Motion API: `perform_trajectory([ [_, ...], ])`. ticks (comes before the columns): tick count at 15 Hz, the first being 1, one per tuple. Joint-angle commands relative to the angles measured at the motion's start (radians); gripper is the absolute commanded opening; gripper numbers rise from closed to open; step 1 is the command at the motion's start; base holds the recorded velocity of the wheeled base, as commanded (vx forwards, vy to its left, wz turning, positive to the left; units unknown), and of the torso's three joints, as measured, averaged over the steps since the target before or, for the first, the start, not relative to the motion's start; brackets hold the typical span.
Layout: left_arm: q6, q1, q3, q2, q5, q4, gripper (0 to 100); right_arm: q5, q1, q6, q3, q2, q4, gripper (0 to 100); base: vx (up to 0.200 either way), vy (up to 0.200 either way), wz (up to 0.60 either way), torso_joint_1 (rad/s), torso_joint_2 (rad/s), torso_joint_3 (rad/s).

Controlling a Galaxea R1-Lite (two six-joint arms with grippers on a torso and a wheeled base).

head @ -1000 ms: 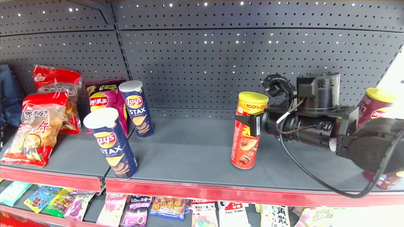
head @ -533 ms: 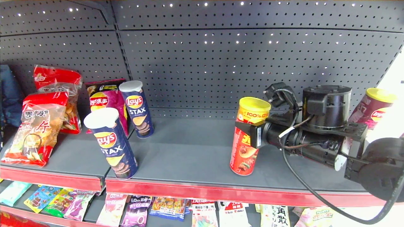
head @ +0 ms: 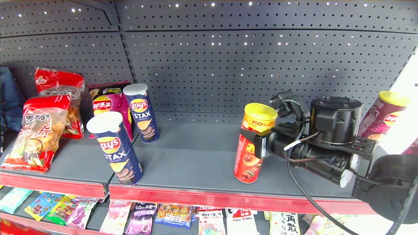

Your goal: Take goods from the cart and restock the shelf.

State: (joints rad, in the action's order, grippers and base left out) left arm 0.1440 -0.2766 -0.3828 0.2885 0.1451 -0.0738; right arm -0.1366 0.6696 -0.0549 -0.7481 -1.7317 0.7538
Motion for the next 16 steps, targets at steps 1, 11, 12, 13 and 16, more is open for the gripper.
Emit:
perform_trajectory([
  [1,0.0,0.0,-0.002,0.001,0.002,0.0,0,-0.003,0.016,0.003,0.042,-0.022,0.032,0,0.0,0.0,0.0,0.0,0.0,0.0],
  [11,0.0,-0.001,0.015,0.001,-0.001,0.0,0,-0.067,0.061,0.024,0.076,0.035,0.032,0,0.0,0.0,0.0,0.0,0.0,0.0],
  [12,-0.001,-0.001,0.015,0.003,-0.001,0.0,0,-0.067,0.061,0.023,0.085,0.035,0.032,0,0.0,0.0,0.0,0.0,0.0,0.0],
  [13,-0.001,-0.001,0.015,0.003,-0.001,0.0,0,-0.067,0.061,0.024,0.101,0.038,0.032,0,0.0,0.0,0.0,0.0,0.0,0.0],
  [16,-0.001,-0.001,0.016,0.003,-0.001,0.0,0,-0.067,0.074,0.024,0.108,0.049,0.032,0,0.0,0.0,0.0,0.0,0.0,0.0],
])
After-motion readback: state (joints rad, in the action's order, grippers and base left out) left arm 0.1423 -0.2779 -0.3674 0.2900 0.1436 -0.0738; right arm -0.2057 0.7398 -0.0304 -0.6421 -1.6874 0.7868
